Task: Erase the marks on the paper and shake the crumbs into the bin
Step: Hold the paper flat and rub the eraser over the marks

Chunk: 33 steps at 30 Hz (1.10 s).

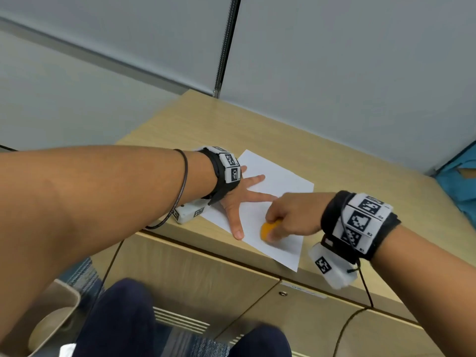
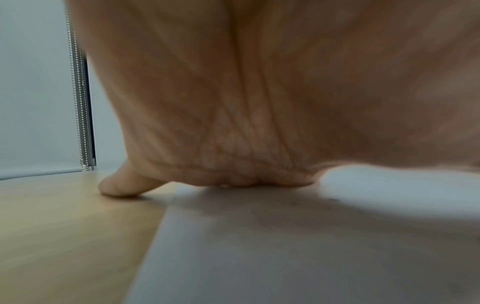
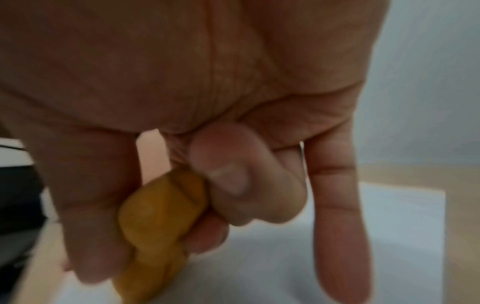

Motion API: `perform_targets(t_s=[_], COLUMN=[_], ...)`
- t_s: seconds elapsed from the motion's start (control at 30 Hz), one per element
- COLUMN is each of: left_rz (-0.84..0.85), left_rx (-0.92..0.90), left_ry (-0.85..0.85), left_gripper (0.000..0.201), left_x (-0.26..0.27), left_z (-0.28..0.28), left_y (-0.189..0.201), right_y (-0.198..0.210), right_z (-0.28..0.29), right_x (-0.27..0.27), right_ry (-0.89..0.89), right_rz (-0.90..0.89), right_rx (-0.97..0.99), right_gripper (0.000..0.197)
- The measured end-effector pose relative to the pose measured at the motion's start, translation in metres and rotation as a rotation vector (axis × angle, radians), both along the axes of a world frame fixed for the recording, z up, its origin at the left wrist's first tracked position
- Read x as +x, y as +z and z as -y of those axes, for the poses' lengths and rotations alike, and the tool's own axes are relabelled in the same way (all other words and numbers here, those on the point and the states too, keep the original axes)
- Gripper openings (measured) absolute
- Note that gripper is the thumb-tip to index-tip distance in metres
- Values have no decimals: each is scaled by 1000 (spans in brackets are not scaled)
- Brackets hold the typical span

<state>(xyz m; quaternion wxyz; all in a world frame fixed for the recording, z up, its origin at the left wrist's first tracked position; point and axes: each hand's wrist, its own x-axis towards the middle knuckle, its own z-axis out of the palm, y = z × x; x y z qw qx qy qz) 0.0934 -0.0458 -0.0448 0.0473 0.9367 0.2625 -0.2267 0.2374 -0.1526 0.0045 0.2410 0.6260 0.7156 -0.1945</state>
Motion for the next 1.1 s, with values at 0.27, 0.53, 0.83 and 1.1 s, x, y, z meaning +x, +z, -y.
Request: perform_targets(t_s=[0.27,0.53,0.83,1.1], left_rz=[-186,-161,-162,-157], left_rx=[78,76,27,57], left_ry=[-61,-85,-117,-97], left_gripper=[125,122,118,125], left_x=[4,4,18,22], left_z=[11,-1,2,3], left_y=[24,33,13,11], right_y=[-7,-13,-12,-7], right_z=[6,10,-2,-2], right_x=[-2,26,10,8], right_ry=[-102,-281,-222,-167], right_rz=[-115,-368,-117,-111], right_rx=[161,304,233,156], right_gripper=[30,41,34,34])
